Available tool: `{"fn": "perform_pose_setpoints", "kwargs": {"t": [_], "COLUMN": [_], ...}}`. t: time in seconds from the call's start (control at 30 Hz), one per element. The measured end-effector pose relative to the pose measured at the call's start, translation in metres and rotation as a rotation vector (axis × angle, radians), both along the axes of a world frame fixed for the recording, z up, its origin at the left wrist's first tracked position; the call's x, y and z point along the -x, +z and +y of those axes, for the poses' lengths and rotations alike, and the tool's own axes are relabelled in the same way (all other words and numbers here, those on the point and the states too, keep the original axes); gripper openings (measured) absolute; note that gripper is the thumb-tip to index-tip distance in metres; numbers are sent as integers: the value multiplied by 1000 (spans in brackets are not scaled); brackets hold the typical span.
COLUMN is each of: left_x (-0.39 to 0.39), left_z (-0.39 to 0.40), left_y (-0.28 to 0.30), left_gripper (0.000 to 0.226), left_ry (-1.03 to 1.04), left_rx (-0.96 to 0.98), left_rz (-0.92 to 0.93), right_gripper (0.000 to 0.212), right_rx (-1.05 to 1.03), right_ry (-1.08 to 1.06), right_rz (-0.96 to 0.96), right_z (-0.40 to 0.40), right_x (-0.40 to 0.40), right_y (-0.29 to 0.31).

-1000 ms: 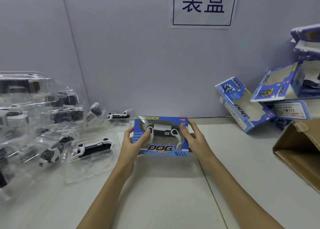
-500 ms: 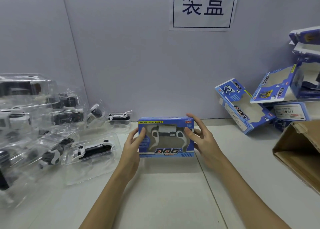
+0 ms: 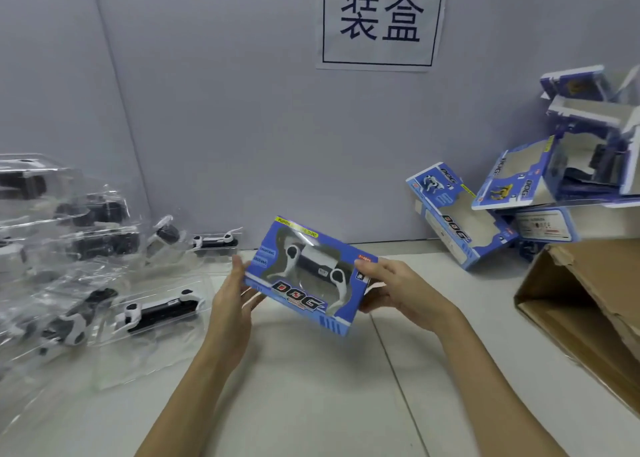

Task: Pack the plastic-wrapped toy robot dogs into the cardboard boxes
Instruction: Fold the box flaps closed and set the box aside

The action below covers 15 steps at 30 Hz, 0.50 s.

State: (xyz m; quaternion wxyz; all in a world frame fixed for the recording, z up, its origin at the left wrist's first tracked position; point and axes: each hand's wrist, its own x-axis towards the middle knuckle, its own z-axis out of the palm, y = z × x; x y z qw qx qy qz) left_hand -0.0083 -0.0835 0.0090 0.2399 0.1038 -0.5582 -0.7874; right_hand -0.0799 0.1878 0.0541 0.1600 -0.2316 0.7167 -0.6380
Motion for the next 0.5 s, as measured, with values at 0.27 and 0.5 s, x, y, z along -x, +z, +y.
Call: {"fn": "perform_pose_setpoints", "kwargs": {"t": [0.27,0.5], "left_x": [-2,-1], "left_z": [-9,-5], "left_y": [-1,-3], "left_gripper": [69,66], "left_ry": [-69,-117], "left_rx": [-131,-85], "left_rz": [-39,-88], "right_gripper": [48,71], "right_rx": [1163,1270], "right_ry": [-504,-1119], "right_rz": [187,213], "right_z": [1,69], "right_x": [-8,17], "right_y": [43,42]}}
